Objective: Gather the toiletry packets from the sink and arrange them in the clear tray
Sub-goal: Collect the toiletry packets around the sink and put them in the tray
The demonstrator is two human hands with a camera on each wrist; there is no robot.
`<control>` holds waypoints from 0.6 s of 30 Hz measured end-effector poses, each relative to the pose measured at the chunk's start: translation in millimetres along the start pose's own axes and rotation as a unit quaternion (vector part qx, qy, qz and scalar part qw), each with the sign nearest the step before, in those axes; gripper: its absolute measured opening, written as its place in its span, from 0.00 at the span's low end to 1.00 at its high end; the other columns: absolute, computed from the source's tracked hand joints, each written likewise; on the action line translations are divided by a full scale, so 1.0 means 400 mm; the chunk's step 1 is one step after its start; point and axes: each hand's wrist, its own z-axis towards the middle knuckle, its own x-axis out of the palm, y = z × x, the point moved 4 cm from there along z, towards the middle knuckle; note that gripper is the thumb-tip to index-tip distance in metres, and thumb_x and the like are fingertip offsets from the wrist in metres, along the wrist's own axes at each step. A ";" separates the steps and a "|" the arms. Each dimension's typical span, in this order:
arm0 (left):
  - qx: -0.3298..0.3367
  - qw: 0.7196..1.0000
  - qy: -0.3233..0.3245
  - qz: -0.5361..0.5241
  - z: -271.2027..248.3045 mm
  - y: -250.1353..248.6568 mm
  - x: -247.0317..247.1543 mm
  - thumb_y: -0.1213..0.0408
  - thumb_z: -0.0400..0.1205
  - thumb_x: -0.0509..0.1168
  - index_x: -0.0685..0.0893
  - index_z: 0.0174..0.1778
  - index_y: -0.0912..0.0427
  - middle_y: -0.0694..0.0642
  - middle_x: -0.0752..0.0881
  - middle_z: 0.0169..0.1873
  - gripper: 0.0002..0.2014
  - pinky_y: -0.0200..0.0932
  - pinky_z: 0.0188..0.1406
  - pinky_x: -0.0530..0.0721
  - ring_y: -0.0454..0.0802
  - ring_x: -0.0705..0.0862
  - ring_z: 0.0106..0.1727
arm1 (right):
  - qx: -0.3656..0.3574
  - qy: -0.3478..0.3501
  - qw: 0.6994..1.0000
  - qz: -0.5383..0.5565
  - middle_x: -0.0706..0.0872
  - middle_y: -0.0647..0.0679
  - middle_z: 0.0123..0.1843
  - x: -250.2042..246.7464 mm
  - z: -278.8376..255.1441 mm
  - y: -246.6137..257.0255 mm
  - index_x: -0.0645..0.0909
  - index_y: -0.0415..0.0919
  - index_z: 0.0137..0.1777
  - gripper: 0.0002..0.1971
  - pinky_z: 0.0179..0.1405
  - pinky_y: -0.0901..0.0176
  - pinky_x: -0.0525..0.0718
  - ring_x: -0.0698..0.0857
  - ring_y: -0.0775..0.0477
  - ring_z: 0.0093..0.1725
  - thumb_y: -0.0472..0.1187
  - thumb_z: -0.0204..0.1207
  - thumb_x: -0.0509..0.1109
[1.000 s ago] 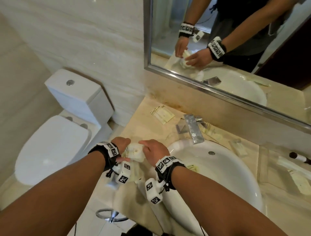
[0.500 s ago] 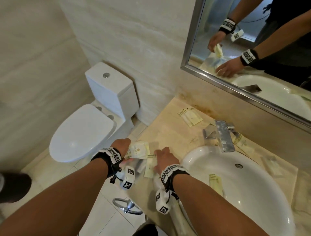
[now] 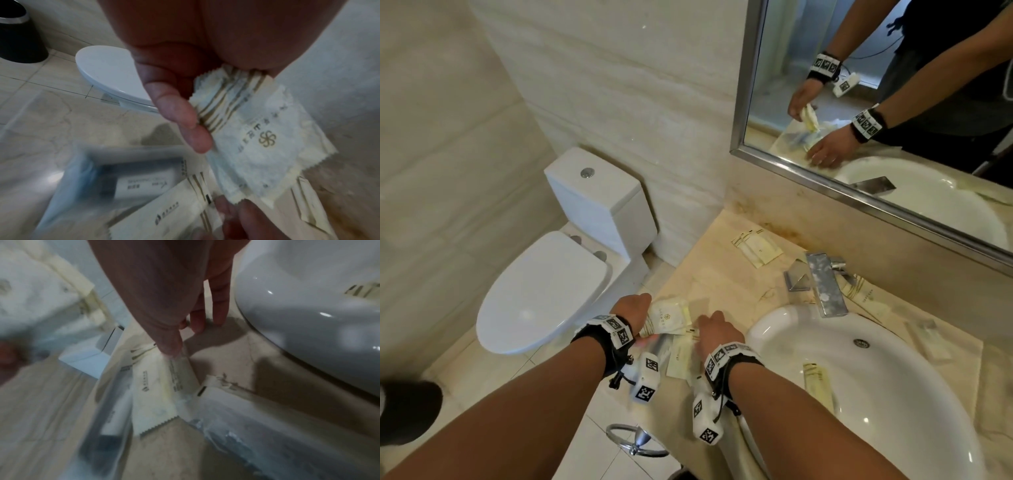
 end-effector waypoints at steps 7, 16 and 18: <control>-0.048 0.999 -0.004 -0.017 0.015 0.020 -0.013 0.59 0.83 0.57 0.80 0.44 0.65 0.71 0.88 0.50 0.13 0.74 0.50 0.86 0.69 0.89 0.51 | 0.038 -0.002 0.995 0.097 0.80 0.41 0.62 -0.019 0.017 -0.025 0.79 0.41 0.64 0.14 0.54 0.51 0.82 0.84 0.38 0.57 0.44 0.82 0.61; 0.007 0.998 0.001 -0.062 -0.022 -0.073 0.047 0.58 0.89 0.54 0.73 0.55 0.60 0.66 0.80 0.57 0.09 0.61 0.49 0.90 0.66 0.85 0.51 | 0.028 -0.104 0.747 0.656 0.87 0.41 0.37 -0.155 -0.089 -0.153 0.85 0.43 0.56 0.13 0.34 0.53 0.80 0.81 0.46 0.32 0.29 0.75 0.70; 0.035 0.998 0.025 -0.035 -0.027 -0.093 0.098 0.57 0.89 0.54 0.75 0.60 0.63 0.69 0.81 0.59 0.13 0.61 0.51 0.89 0.68 0.86 0.53 | 0.012 -0.076 0.709 0.701 0.85 0.39 0.35 -0.171 -0.105 -0.156 0.85 0.39 0.54 0.11 0.31 0.54 0.80 0.81 0.47 0.29 0.26 0.77 0.70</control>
